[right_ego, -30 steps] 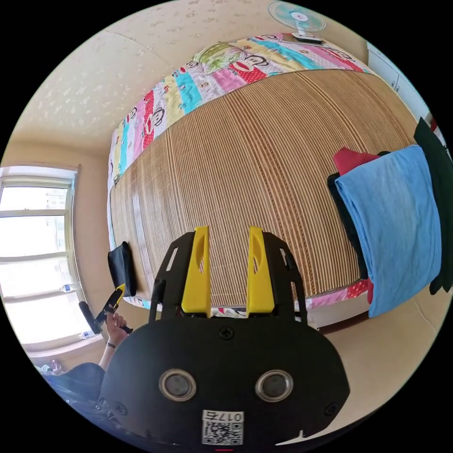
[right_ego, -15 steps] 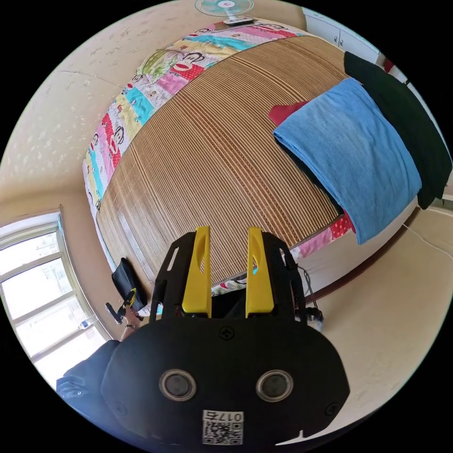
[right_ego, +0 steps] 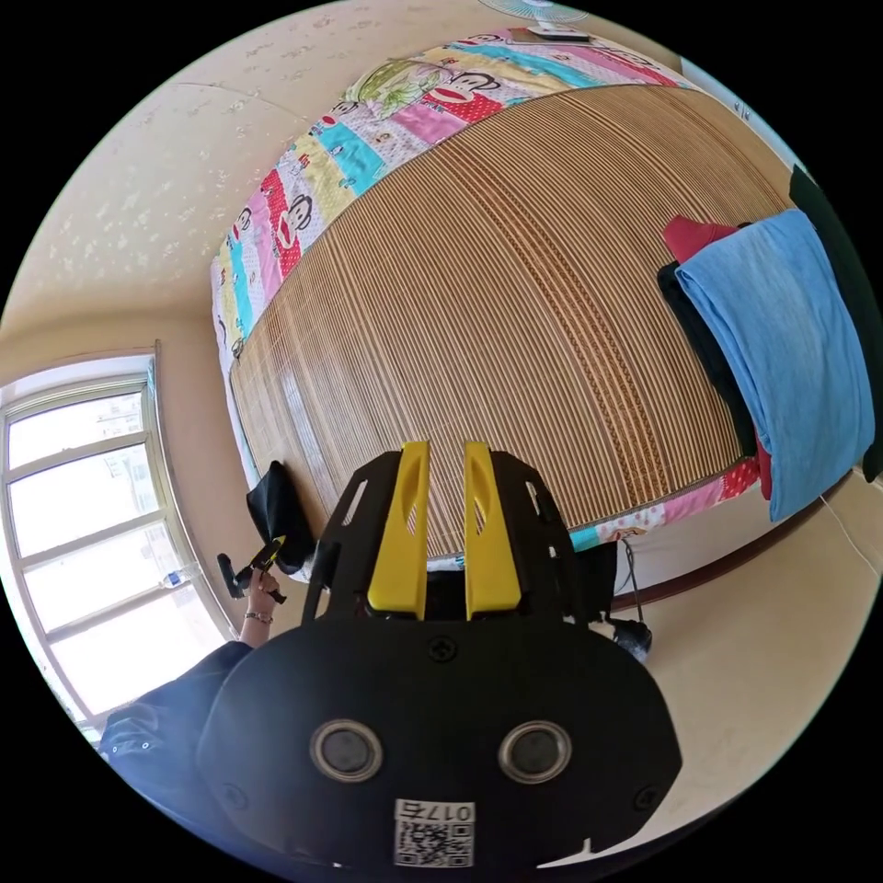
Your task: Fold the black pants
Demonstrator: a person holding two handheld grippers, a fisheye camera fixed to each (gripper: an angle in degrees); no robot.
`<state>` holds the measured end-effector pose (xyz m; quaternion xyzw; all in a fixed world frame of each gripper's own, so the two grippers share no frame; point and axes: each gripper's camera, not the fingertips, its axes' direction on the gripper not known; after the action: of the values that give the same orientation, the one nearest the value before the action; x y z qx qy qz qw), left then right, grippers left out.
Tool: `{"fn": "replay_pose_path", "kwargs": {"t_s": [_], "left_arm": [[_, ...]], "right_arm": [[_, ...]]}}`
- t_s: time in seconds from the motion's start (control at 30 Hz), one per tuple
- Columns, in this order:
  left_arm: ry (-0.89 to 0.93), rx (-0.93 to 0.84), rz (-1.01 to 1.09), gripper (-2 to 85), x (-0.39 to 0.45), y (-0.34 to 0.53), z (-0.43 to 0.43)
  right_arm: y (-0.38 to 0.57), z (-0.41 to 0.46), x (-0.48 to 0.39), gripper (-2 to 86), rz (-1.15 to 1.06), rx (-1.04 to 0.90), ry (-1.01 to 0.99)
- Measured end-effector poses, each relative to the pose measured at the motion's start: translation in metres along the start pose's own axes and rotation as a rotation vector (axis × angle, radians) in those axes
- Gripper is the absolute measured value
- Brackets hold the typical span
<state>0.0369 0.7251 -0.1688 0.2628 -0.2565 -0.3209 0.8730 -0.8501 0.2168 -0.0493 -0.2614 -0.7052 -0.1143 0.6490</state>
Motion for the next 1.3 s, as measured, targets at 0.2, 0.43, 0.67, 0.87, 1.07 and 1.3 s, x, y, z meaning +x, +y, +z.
{"fn": "replay_pose_path", "kwargs": {"t_s": [0.2,0.43,0.67,0.87,1.07,1.3], "left_arm": [[0.62,0.176,0.256,5.7,0.021,0.017,-0.038],[1.03,0.138,0.639,5.5,0.112,0.041,-0.05],[1.455,0.139,0.961,5.7,0.185,0.091,-0.084],[1.357,-0.266,1.248,5.9,0.27,0.17,-0.061],[1.318,-0.641,1.38,6.0,0.328,0.245,-0.007],[1.204,-0.648,1.445,6.0,0.327,0.284,-0.003]], "right_arm": [[-0.024,-0.031,0.028,1.1,-0.061,0.008,-0.178],[-0.051,-0.059,0.058,1.2,-0.192,-0.051,-0.448],[-0.066,-0.059,0.113,8.6,-0.178,-0.204,-0.768],[-0.079,-0.031,0.174,19.5,0.062,-0.029,-1.484],[-0.134,-0.03,0.131,21.3,-0.024,-0.065,-1.575],[-0.136,-0.077,0.117,5.9,-0.216,0.044,-1.54]]}}
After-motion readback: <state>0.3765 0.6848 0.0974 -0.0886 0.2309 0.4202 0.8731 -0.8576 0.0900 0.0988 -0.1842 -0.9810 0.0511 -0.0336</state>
